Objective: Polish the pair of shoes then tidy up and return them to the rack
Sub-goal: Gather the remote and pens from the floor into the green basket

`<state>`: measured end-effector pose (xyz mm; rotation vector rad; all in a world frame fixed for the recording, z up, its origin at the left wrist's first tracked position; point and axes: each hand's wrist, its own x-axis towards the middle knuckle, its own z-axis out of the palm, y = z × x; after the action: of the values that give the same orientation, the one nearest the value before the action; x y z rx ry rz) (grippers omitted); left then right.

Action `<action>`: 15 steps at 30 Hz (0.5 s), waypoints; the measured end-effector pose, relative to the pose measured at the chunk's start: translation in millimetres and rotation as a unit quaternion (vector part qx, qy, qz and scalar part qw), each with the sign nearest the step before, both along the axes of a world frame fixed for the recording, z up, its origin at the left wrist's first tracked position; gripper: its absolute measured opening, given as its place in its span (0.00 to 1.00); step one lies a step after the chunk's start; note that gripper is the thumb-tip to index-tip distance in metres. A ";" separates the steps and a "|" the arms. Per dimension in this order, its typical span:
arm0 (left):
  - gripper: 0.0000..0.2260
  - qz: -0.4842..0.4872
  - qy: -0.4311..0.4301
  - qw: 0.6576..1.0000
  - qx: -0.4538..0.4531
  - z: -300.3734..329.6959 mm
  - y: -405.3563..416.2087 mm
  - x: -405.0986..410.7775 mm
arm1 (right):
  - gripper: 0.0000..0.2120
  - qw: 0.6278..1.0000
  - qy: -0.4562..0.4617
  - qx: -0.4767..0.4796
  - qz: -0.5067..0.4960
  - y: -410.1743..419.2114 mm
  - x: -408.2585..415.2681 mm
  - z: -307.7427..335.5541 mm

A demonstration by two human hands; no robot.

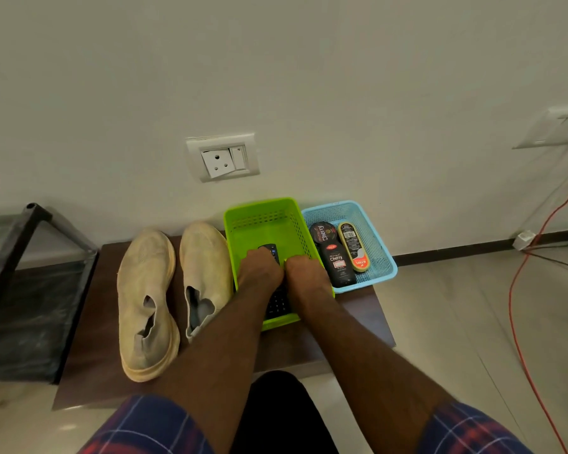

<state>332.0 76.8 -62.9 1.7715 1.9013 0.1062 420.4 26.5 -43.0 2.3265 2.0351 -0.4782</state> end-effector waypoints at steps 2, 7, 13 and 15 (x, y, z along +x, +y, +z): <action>0.14 0.000 -0.004 1.000 0.002 -4.9 -0.9 0.2 | 0.13 0.999 -0.025 -0.005 0.022 1.6 0.6 -0.2; 0.13 -0.004 -0.007 1.000 0.008 -8.8 0.0 1.3 | 0.14 0.998 -0.046 -0.008 0.039 4.3 0.8 -2.3; 0.13 -0.012 -0.026 1.000 -0.005 -10.1 0.0 2.0 | 0.14 0.999 -0.032 -0.010 0.026 3.9 1.2 1.8; 0.11 -0.015 -0.043 0.999 -0.007 -7.1 0.8 2.0 | 0.13 0.999 -0.026 -0.008 0.021 3.1 0.7 5.0</action>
<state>334.1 77.6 -70.0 1.7580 1.8105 0.1552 421.1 29.7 -38.0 2.2577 2.0450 -0.4268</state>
